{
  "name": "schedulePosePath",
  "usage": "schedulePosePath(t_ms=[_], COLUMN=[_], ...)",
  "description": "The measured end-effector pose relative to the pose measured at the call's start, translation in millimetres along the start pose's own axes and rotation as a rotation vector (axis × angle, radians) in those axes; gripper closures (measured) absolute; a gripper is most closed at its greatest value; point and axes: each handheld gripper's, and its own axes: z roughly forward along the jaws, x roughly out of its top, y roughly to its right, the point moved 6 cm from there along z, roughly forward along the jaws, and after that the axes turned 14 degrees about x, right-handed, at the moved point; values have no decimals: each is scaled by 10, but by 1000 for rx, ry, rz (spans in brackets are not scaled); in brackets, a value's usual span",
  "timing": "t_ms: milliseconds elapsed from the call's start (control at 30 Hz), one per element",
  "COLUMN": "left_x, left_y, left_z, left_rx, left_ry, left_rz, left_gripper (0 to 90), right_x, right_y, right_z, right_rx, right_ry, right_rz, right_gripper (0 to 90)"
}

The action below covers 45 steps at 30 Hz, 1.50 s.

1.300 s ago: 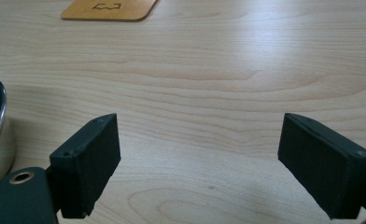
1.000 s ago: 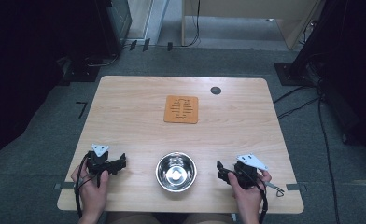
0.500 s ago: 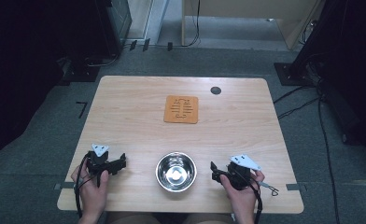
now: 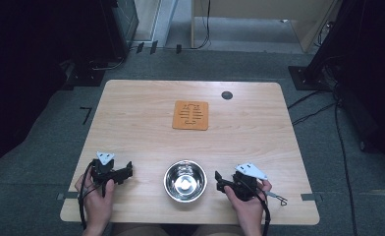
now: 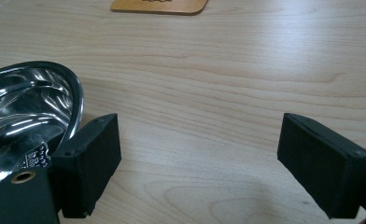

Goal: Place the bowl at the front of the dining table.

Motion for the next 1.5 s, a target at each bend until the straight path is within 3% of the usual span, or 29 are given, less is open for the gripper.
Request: schedulePosePath(t_ms=[900, 1100, 1200, 1233, 1367, 1433, 1500], left_x=[0, 0, 0, 0, 0, 0, 0], left_y=[0, 0, 0, 0, 0, 0, 0], left_z=[0, 0, 0, 0, 0, 0, 0], left_rx=[0, 0, 0, 0, 0, 0, 0], left_ry=[0, 0, 0, 0, 0, 0, 0], left_rz=[0, 0, 0, 0, 0, 0, 0], left_gripper=[92, 92, 92, 92, 92, 92, 92], right_x=[-17, -58, -76, -80, -90, -107, -117], right_y=[-280, -326, -357, -369, -379, -412, -428], right_z=[144, 205, 233, 239, 273, 317, 356], right_rx=[81, 104, 110, 119, 118, 143, 136], right_ry=[11, -17, -26, -29, -31, -43, -60], right_rz=[-8, 0, -3, -5, 1, 20, 36], right_gripper=[156, 161, 218, 278, 313, 395, 413])
